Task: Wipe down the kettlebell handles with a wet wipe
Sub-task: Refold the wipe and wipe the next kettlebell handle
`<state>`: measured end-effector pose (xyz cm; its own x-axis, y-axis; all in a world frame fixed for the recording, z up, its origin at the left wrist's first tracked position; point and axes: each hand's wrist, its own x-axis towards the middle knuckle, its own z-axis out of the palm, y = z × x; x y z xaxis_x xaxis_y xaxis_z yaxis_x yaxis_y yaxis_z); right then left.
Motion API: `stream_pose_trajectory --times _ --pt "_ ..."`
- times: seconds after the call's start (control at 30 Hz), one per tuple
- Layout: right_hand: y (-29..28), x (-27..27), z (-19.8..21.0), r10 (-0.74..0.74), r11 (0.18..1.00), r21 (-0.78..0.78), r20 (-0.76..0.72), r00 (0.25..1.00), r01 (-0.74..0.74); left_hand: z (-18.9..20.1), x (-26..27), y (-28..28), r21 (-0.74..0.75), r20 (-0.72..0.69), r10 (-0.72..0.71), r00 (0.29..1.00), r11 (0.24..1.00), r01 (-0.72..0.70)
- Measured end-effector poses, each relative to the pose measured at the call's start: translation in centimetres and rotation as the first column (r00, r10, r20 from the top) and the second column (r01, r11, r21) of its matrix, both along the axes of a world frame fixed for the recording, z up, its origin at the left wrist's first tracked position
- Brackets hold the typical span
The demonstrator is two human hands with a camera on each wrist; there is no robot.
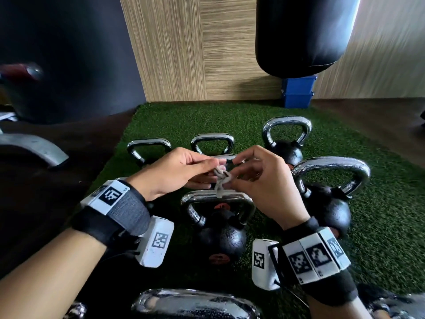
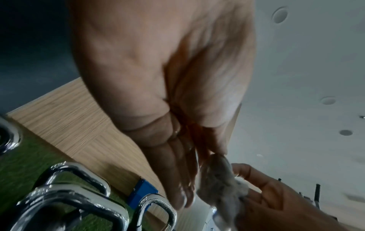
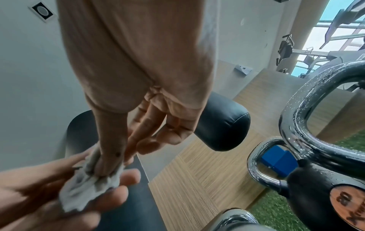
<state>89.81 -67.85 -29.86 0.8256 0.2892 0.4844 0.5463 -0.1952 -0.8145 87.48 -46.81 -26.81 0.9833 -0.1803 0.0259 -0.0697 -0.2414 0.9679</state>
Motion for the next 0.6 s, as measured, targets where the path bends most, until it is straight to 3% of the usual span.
stream_pose_trajectory --times 0.2,0.27,0.33,0.47,0.53,0.6 --pt "1.1 1.2 -0.5 -0.19 0.982 0.033 0.113 0.975 0.188 -1.2 0.8 0.7 -0.034 -0.005 0.015 1.0 0.999 -0.015" --pt "1.2 1.6 -1.0 -0.19 0.982 0.015 0.1 0.977 0.189 -1.8 1.1 0.8 0.001 0.007 0.042 0.999 0.999 -0.042" --pt "0.7 1.9 -2.3 -0.191 0.979 -0.061 0.081 0.978 0.196 -2.1 1.2 1.0 0.09 0.034 0.049 0.998 0.995 -0.052" --pt "-1.9 2.6 -7.2 -0.409 0.871 -0.242 0.125 0.904 0.428 -3.0 1.0 2.4 0.202 0.086 0.044 0.995 0.978 -0.06" --pt "-2.7 3.1 -9.7 -0.435 0.831 -0.396 -0.021 0.9 0.392 -3.6 0.9 2.8 0.45 0.209 0.038 0.977 0.883 -0.131" --pt "-2.2 3.6 -11.9 -0.331 0.874 -0.452 -0.281 0.901 0.179 -4.4 1.0 2.4 0.586 0.322 0.002 0.947 0.785 -0.201"
